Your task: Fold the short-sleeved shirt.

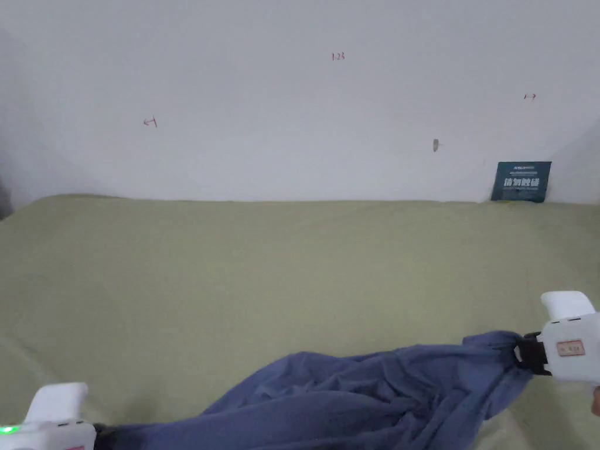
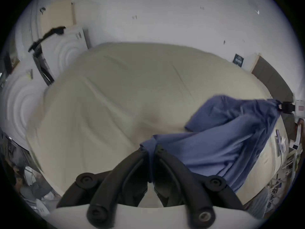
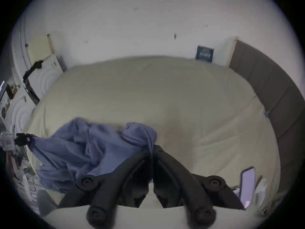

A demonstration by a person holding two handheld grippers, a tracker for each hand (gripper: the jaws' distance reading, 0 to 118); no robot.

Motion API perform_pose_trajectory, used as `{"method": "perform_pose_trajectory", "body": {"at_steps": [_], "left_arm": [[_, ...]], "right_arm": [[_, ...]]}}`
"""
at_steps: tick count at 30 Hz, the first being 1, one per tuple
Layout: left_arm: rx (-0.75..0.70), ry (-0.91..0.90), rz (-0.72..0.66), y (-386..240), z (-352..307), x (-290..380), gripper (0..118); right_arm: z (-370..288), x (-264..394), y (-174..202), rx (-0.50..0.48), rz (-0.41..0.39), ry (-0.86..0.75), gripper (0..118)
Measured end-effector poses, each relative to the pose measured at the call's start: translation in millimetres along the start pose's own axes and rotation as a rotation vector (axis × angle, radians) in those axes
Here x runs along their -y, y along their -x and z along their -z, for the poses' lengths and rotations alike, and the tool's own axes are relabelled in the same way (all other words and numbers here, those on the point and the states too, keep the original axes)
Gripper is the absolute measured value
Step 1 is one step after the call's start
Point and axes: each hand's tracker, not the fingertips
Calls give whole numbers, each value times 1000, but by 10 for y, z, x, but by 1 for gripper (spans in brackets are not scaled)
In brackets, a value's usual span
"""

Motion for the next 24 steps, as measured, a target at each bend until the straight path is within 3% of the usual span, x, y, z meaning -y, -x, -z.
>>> {"method": "perform_pose_trajectory", "body": {"at_steps": [3, 7, 11, 18, 24], "left_arm": [[-64, -90, 25, 130, -494, -270, 4], [-143, -205, 47, 254, -1082, -666, 4], [-129, -260, 25, 316, -1545, -1056, 4], [-126, -345, 2, 147, -1936, -1692, 4], [-152, -389, 10, -65, -1896, -2222, 4]], "right_arm": [[-593, -100, -144, -19, 26, -70, 4], [-1345, -258, -122, -4, -4, -186, 4], [-1880, -417, -159, -10, 29, -270, 4], [-2273, -932, -141, 29, 31, -348, 4], [-2195, -1521, -197, 61, 48, -390, 4]]}}
